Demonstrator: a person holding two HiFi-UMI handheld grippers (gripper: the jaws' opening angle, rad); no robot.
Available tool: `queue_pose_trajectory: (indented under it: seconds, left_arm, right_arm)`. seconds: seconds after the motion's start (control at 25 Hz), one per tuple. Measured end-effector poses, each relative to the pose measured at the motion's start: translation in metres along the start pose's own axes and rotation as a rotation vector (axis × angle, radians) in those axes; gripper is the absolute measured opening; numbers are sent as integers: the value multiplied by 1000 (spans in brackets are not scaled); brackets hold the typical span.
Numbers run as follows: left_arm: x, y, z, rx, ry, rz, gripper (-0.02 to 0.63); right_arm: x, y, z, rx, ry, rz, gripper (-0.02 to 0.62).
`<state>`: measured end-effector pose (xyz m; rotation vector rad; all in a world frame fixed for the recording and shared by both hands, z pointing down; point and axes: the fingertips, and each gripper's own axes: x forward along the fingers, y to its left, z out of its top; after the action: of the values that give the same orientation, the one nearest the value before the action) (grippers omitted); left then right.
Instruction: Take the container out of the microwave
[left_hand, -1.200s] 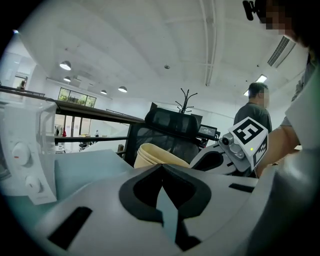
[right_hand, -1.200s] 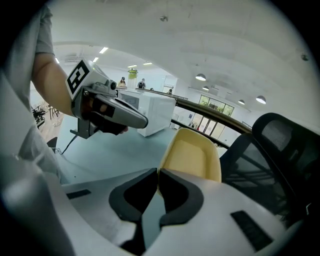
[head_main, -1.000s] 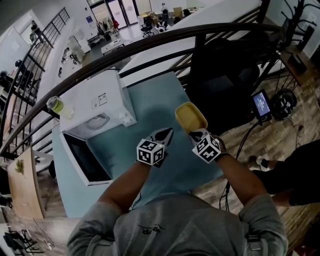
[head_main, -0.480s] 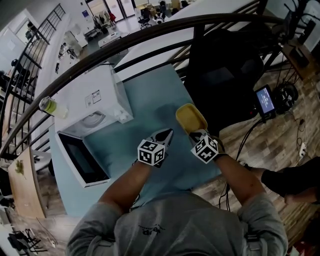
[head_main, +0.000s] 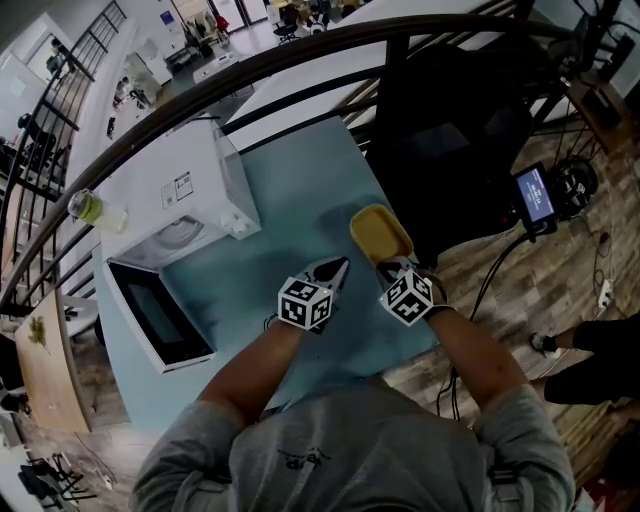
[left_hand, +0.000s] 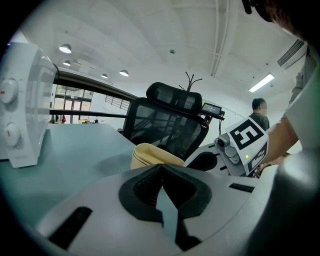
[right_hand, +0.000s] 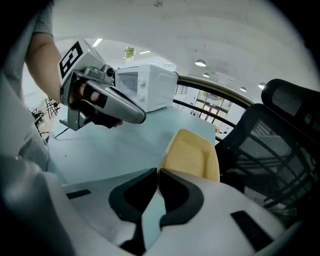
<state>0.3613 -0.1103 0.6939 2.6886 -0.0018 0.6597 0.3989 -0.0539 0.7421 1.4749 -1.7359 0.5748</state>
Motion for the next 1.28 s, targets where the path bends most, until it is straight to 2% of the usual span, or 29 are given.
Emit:
queue_pose_trajectory:
  seconds: [0.32,0.52,0.6,0.68,0.84,1.28]
  left_arm:
    - [0,-2,-17,-14,26,6,14]
    - [-5,-4,-21,-23,26,12,14]
    - [-10,-6,-19,-29,20,10,14]
    - [-17,-7,-16,-41,8,9,14]
    - [-34,-5,-7,-64,-22,18,14]
    - [-106,7,39,-64,-138,62,14]
  right_arm:
    - [14,9,-15,-46,15,-13,33]
    - [12,6,-11,-28,-5,-12,37]
    - [9,6,-9,-22,-12,-12,64]
    - [5,6,-6,-13,-21,-11,94]
    - [-6,9,3,3,-43,-8,107]
    - [-43,15,60,66,-150,-21,98]
